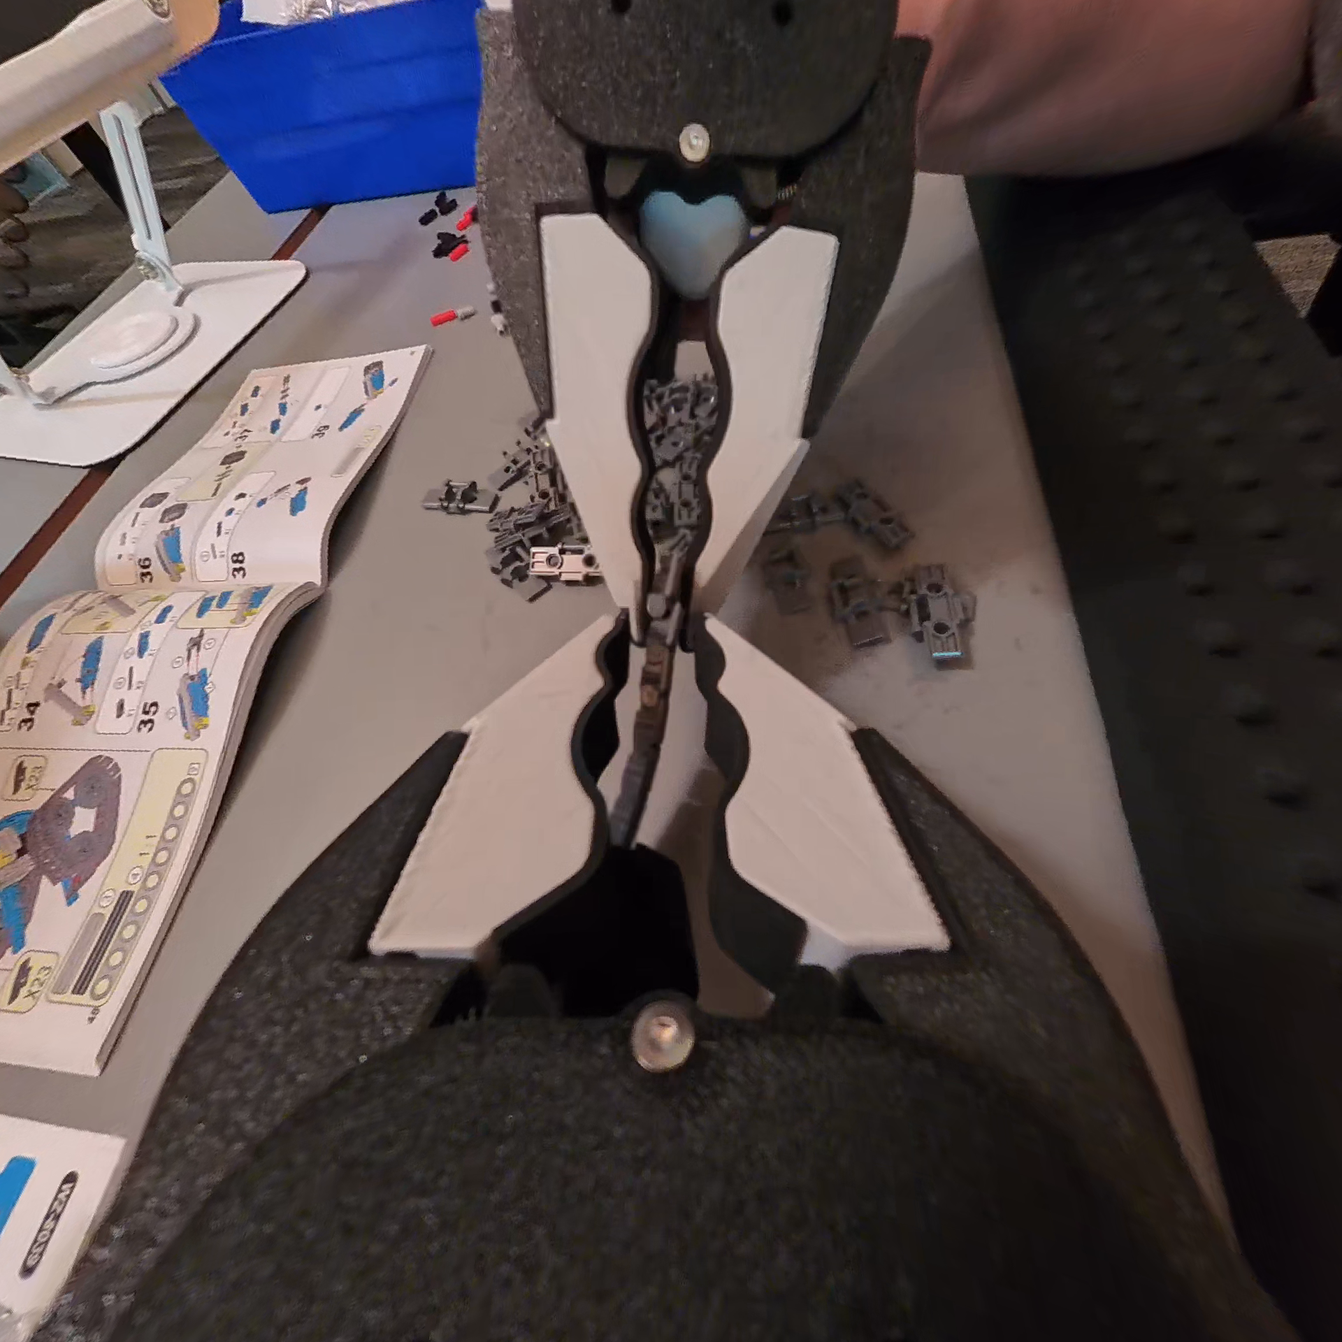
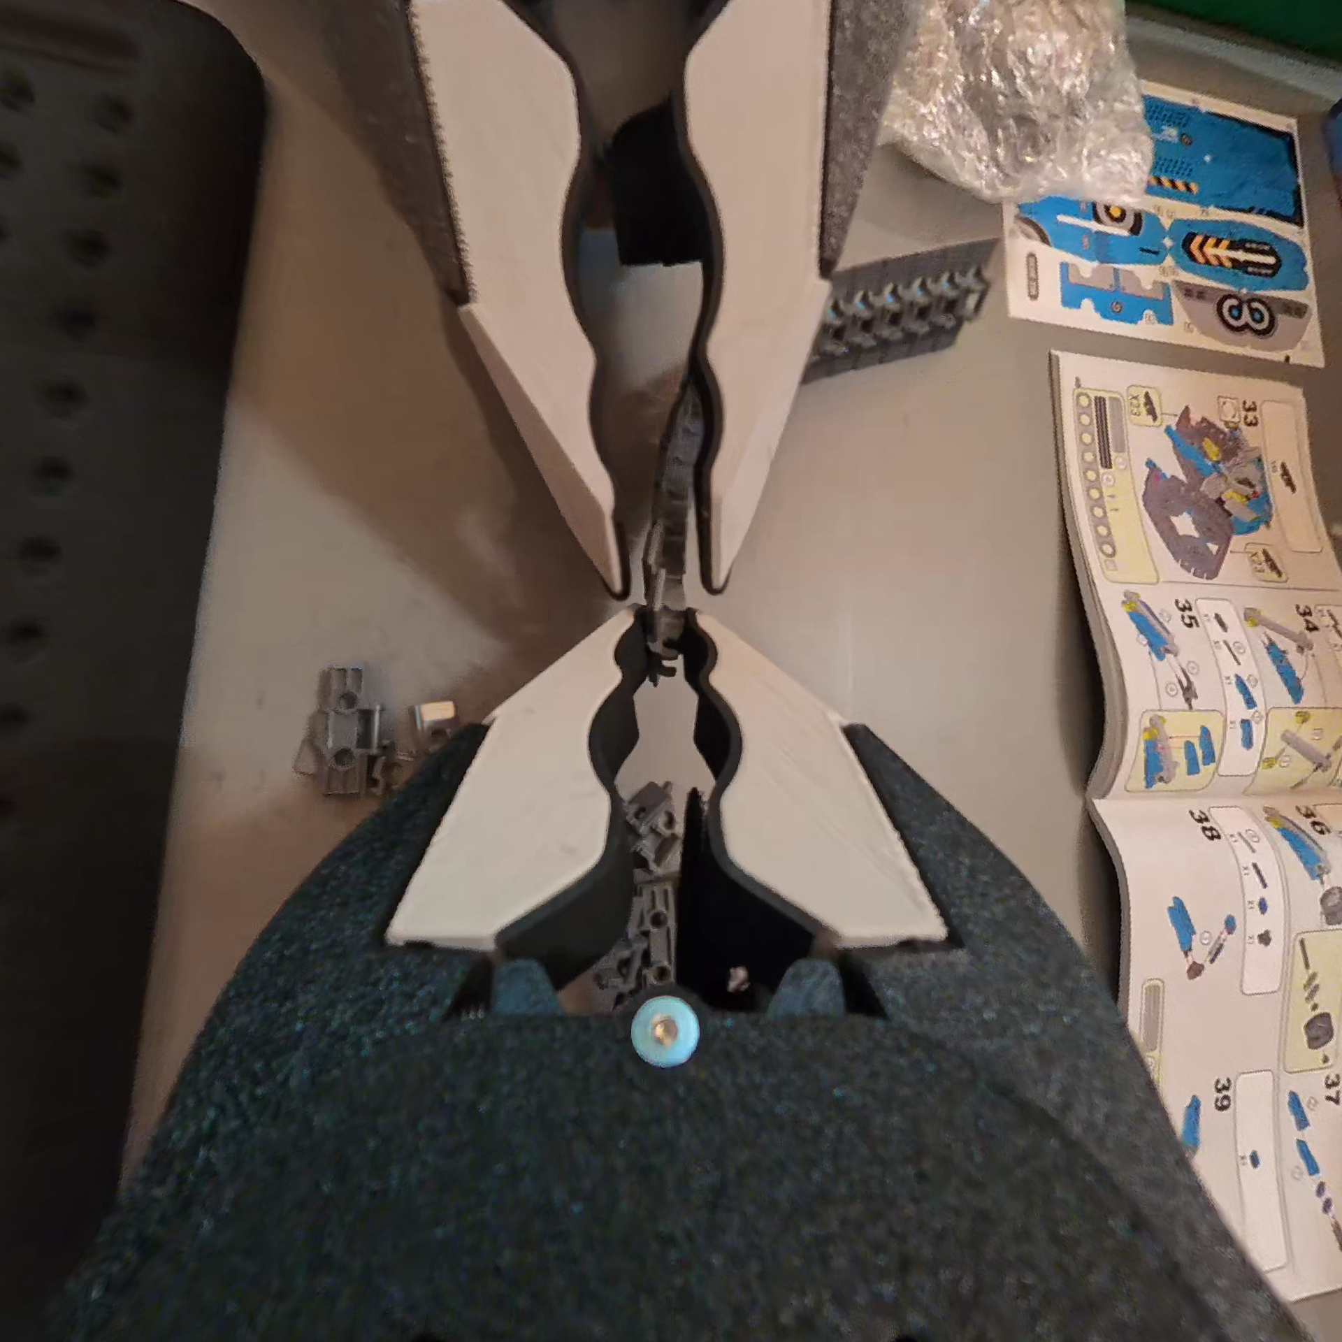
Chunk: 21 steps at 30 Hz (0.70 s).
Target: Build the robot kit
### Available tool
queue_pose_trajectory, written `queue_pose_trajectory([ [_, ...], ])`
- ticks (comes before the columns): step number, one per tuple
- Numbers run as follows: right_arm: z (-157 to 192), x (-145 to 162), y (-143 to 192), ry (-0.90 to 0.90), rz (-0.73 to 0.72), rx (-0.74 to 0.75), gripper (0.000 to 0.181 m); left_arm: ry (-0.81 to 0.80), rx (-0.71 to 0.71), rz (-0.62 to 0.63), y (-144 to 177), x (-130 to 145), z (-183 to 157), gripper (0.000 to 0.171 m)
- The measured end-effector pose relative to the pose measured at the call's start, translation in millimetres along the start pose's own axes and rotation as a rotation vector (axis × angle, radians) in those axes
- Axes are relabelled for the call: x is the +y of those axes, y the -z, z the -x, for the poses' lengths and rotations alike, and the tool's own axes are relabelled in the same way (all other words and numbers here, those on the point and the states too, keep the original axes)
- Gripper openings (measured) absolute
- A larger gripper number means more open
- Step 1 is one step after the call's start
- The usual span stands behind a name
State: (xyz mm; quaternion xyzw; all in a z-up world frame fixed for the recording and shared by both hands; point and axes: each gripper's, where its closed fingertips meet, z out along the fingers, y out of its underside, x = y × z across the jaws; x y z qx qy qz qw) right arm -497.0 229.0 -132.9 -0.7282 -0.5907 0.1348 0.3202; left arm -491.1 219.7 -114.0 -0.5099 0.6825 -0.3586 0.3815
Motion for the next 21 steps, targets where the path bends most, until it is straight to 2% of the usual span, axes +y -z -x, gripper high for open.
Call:
queue_pose_trajectory([
  [6,2,-3,1,0.078,0.032,0.046,0.008,0.005,0.040,-0.036,2,-3,-4,0.014],
  [15,12,3,2,0.136,0.082,0.026,0.007,-0.267,-0.060,-0.025,-3,-4,-13,0.011],
  [21,14,6,2,0.168,0.092,0.038,0.007,-0.215,-0.059,0.002,-5,-4,-15,0.005],
])
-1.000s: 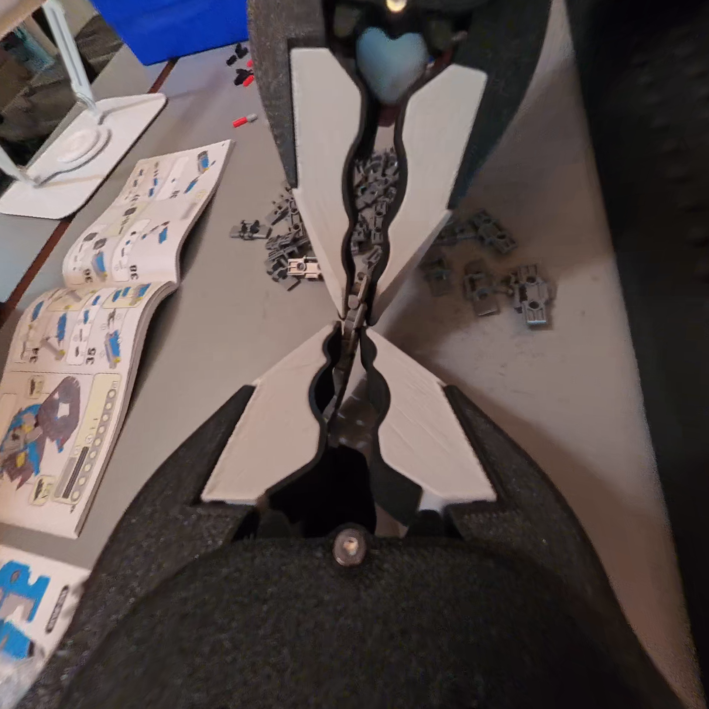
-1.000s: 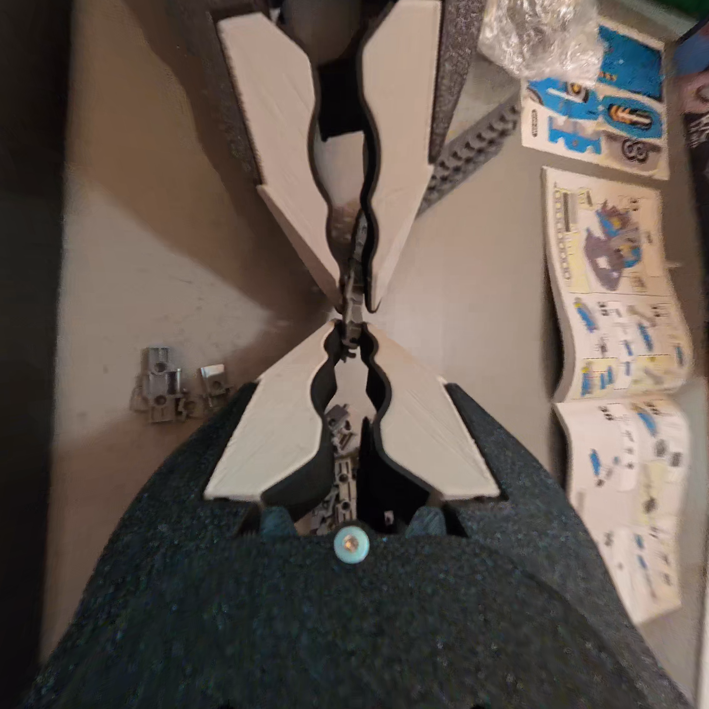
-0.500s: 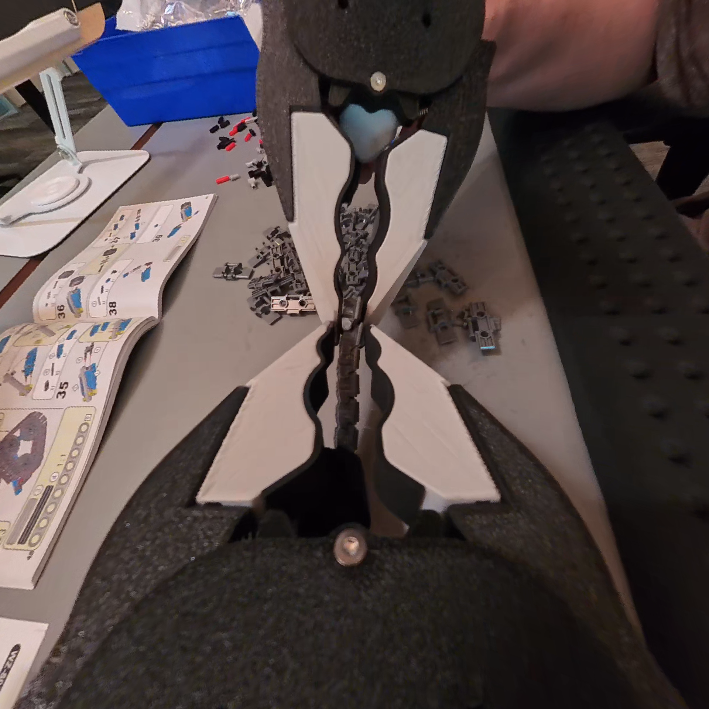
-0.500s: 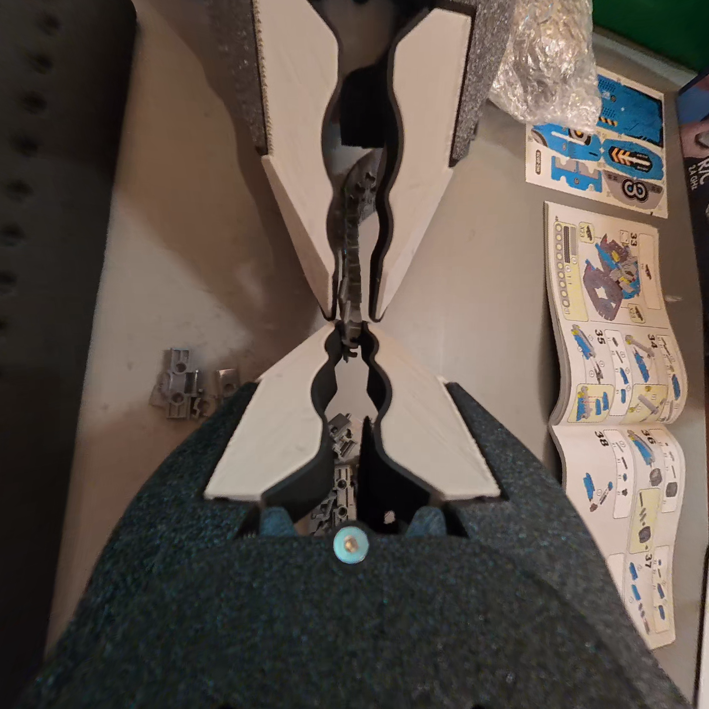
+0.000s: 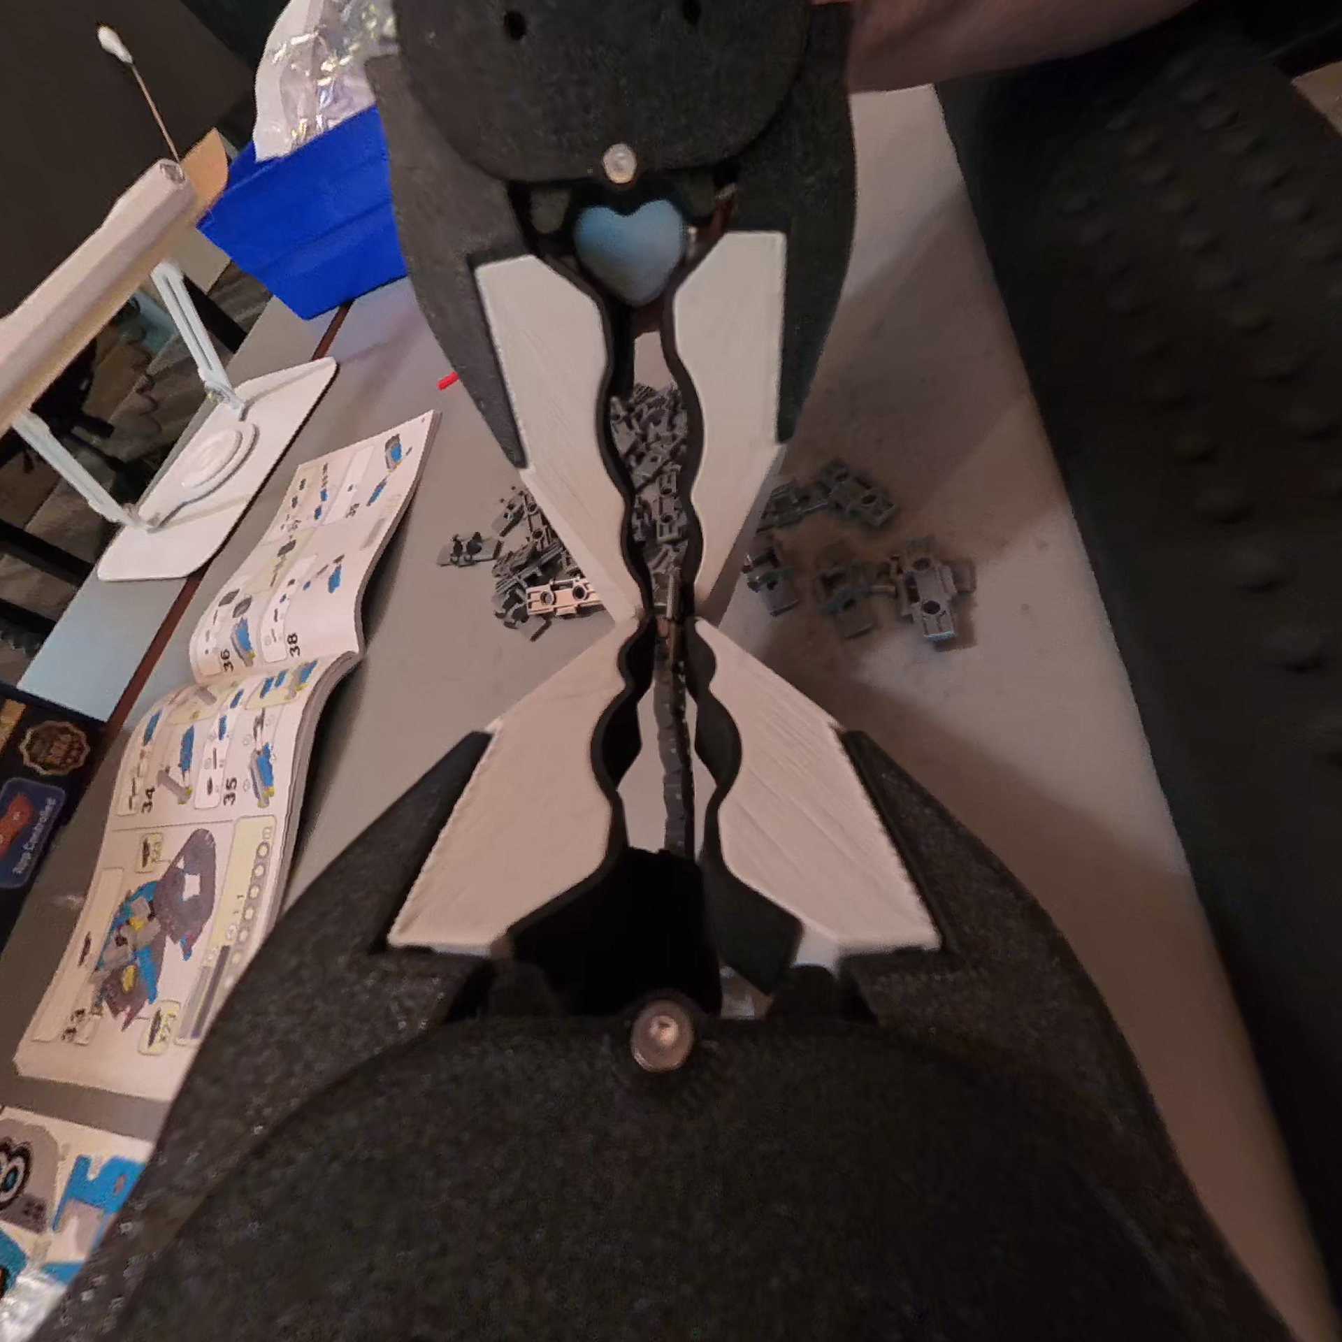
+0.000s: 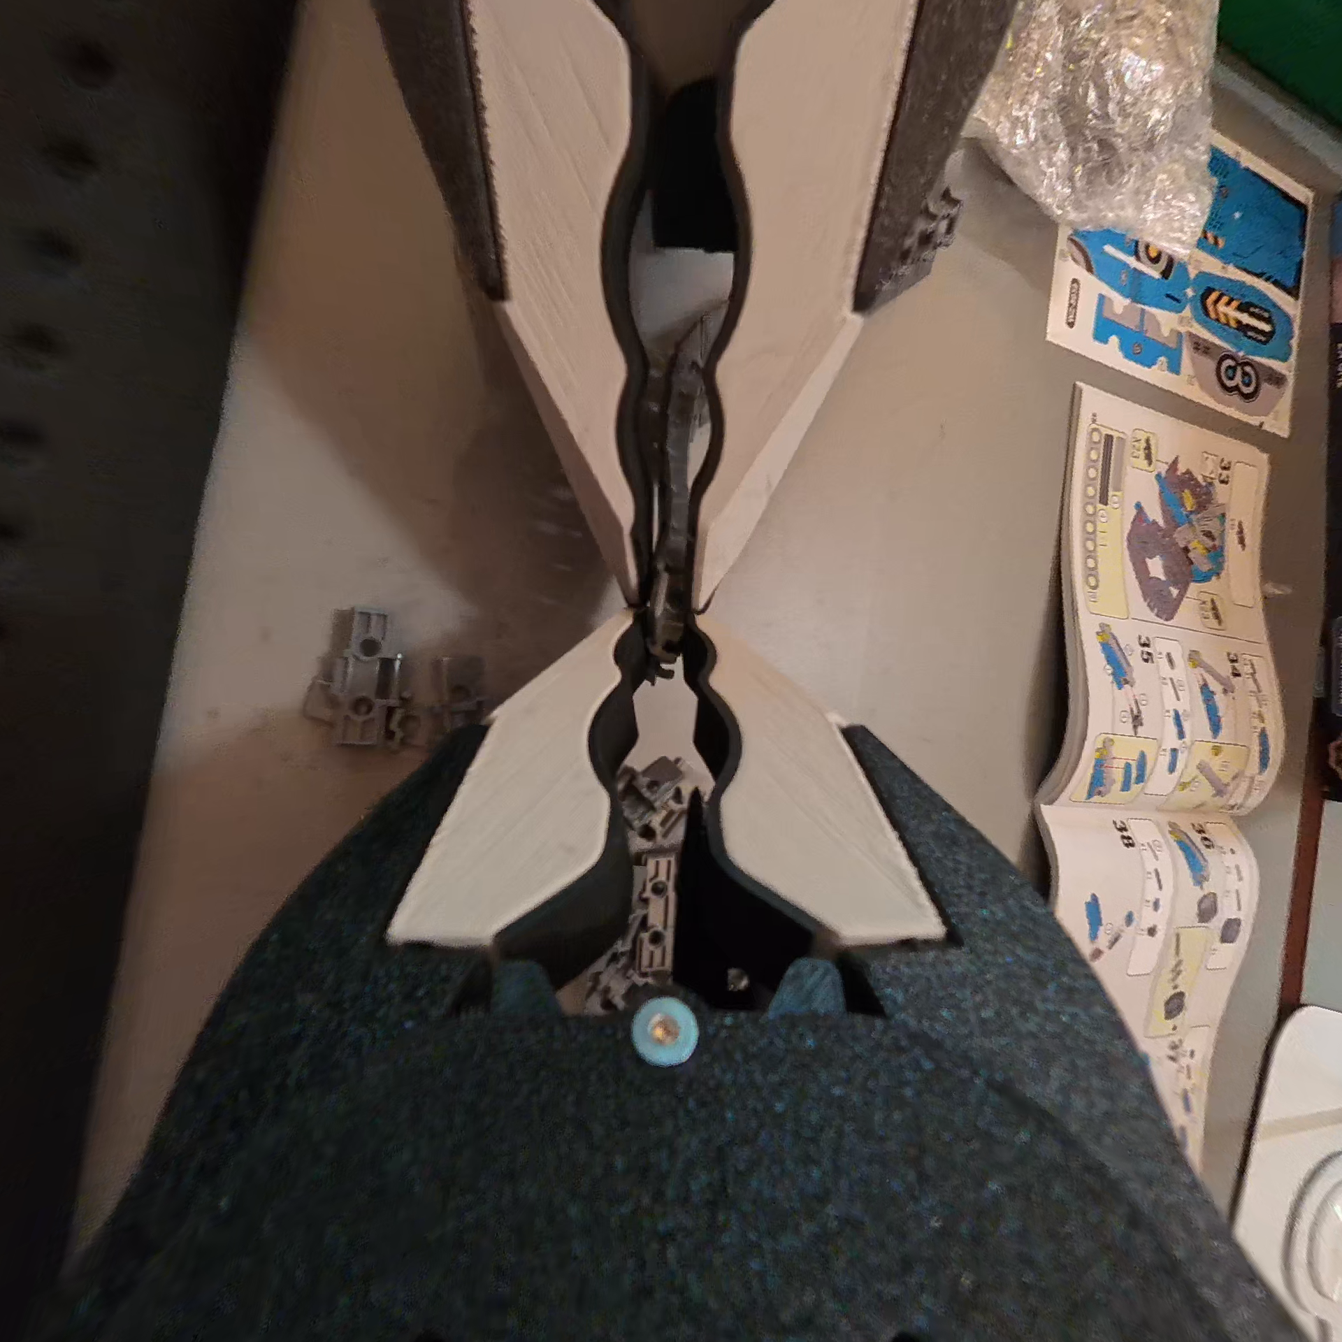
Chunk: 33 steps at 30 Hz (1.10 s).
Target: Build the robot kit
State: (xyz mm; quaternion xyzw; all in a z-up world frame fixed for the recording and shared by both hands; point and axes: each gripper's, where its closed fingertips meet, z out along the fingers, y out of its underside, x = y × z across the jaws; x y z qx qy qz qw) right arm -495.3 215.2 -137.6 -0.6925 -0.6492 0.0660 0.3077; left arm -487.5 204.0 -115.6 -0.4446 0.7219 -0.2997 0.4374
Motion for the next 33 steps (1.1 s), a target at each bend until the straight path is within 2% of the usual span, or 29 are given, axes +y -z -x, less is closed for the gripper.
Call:
queue_pose_trajectory([
  [4,-6,1,-2,0.024,0.023,0.061,0.008,0.062,-0.021,0.010,0,2,6,0.003],
  [8,2,5,-7,-0.033,0.020,0.007,0.006,0.074,0.010,0.045,-4,7,-1,0.002],
  [11,3,5,-6,-0.039,0.009,-0.004,0.007,0.106,0.037,0.021,-4,5,-2,0.003],
  [14,-3,1,-1,-0.145,-0.070,-0.036,0.009,0.179,0.041,-0.032,1,1,6,0.005],
  [17,-22,-3,12,-0.255,-0.157,0.010,0.033,0.311,0.057,-0.154,16,-11,22,0.004],
  [22,-29,-25,26,-0.343,-0.359,-0.029,0.019,0.476,0.093,-0.289,31,-21,38,0.004],
  [28,-32,-33,26,-0.403,-0.418,-0.044,0.010,0.485,0.096,-0.309,32,-25,38,0.004],
  [33,-25,-35,29,-0.423,-0.431,-0.112,0.006,0.504,0.143,-0.334,33,-30,31,0.004],
])
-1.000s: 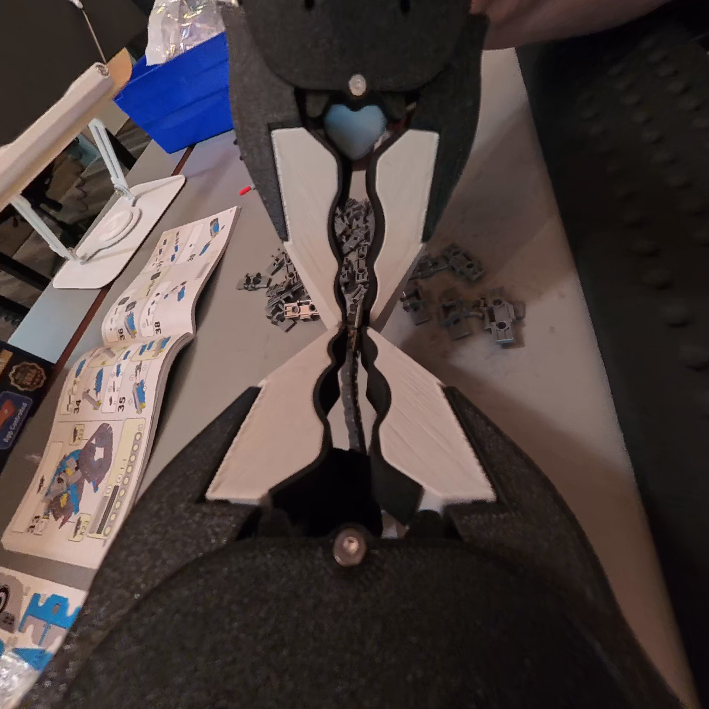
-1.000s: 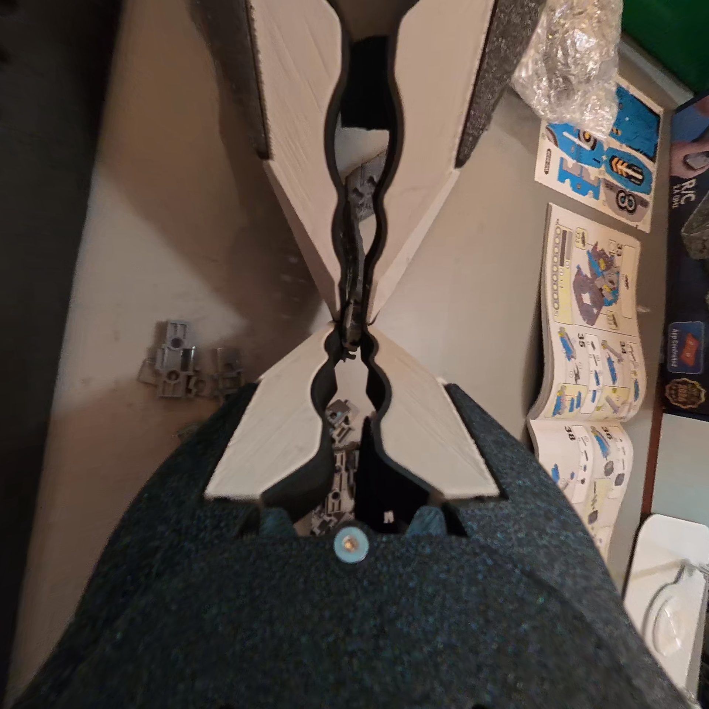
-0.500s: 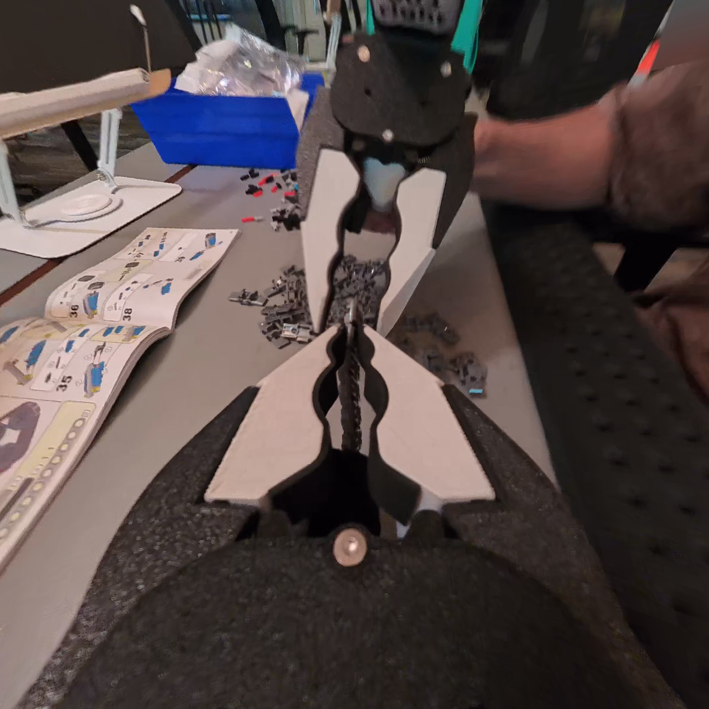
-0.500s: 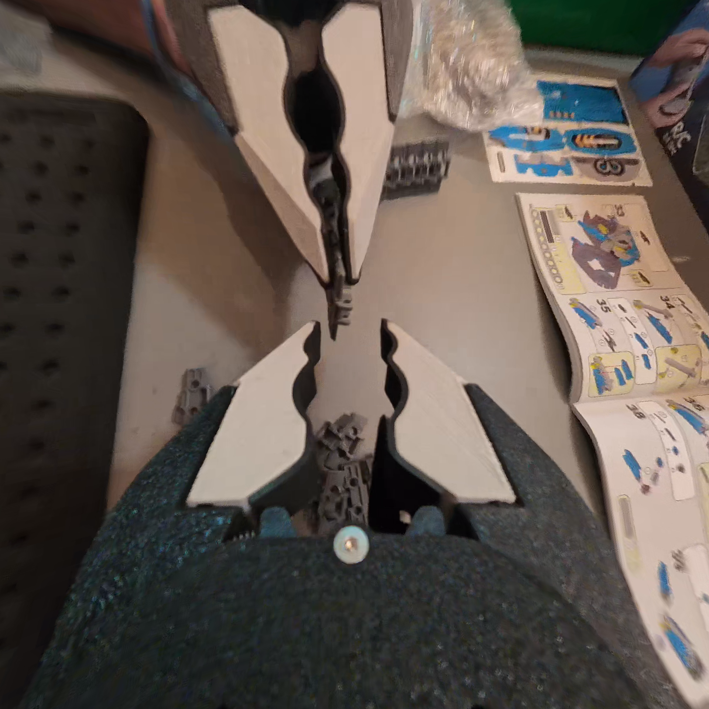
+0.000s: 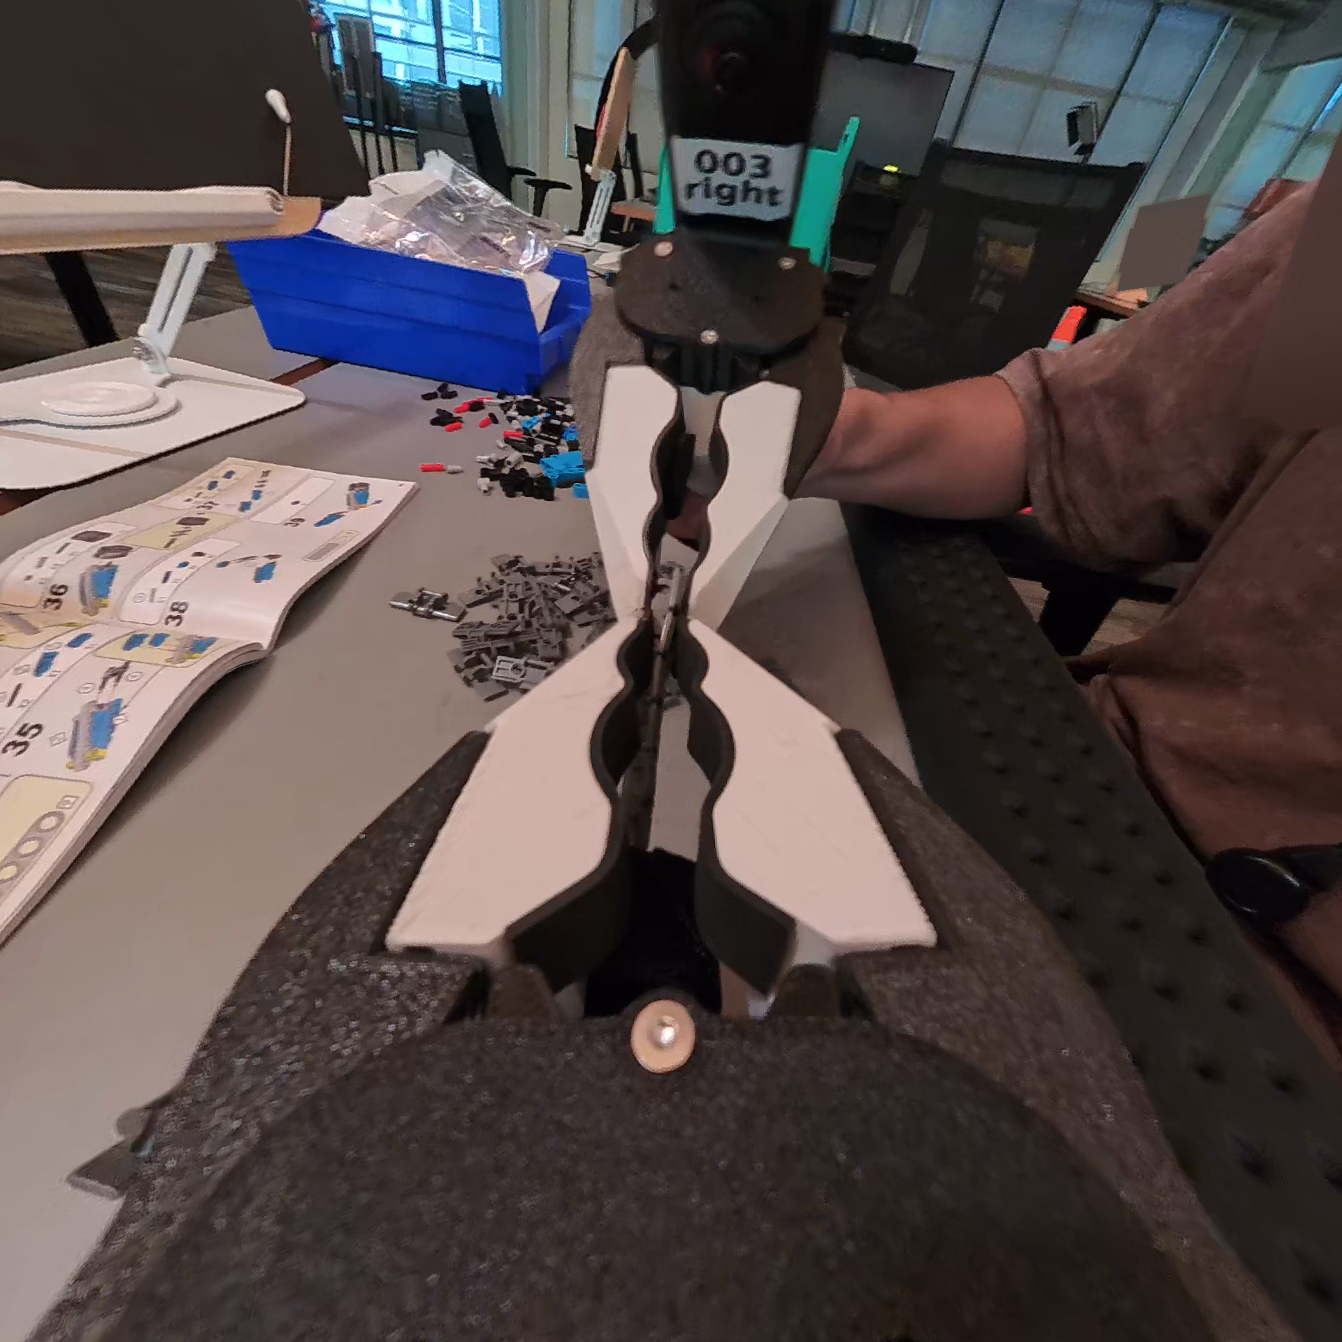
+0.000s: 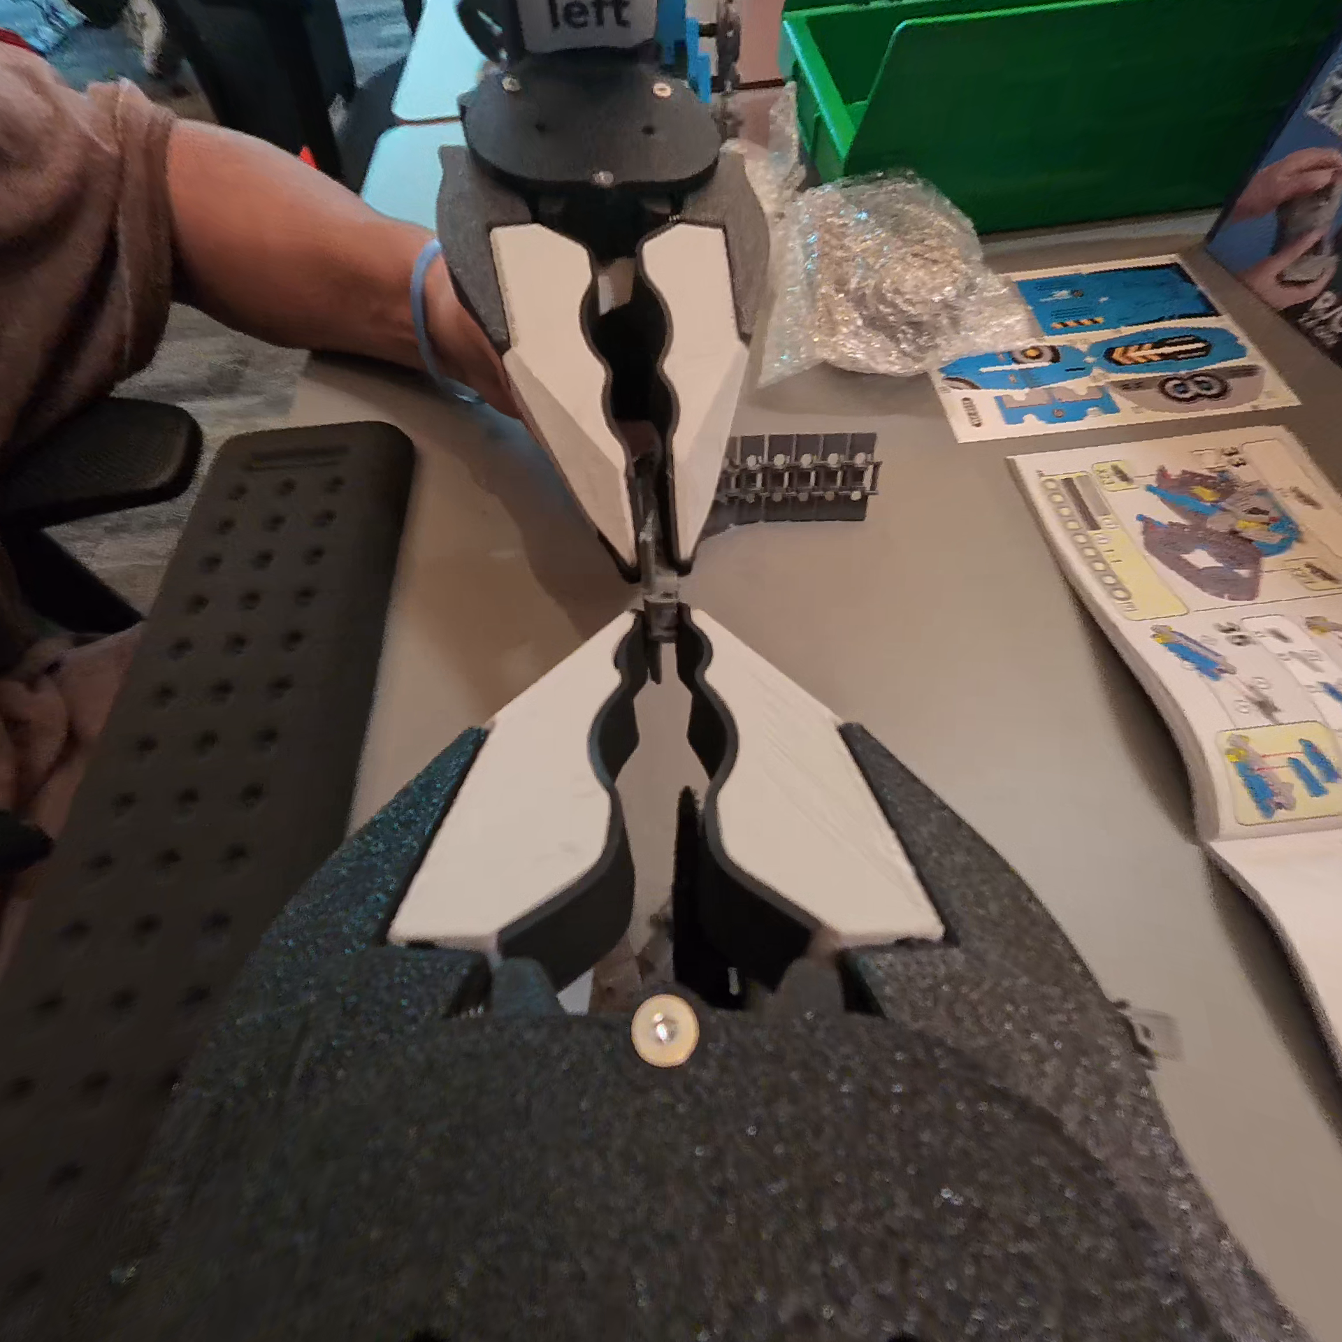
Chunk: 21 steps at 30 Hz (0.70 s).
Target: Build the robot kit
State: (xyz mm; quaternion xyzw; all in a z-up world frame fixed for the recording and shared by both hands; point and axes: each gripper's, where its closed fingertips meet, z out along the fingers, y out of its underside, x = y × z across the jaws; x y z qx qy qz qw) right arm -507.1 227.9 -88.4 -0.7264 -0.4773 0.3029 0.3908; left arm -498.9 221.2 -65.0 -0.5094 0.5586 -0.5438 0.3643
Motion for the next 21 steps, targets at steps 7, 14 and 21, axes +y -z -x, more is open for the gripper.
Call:
queue_pose_trajectory([
  [7,-12,15,-11,0.232,0.066,0.084,0.008,-0.157,-0.066,0.174,-1,22,9,0.007],
  [14,-31,33,-21,0.613,0.219,0.176,0.008,-0.311,-0.221,0.566,7,82,35,0.012],
  [21,-37,67,-6,0.354,0.327,0.140,0.048,-0.473,-0.498,0.750,21,92,48,0.007],
])
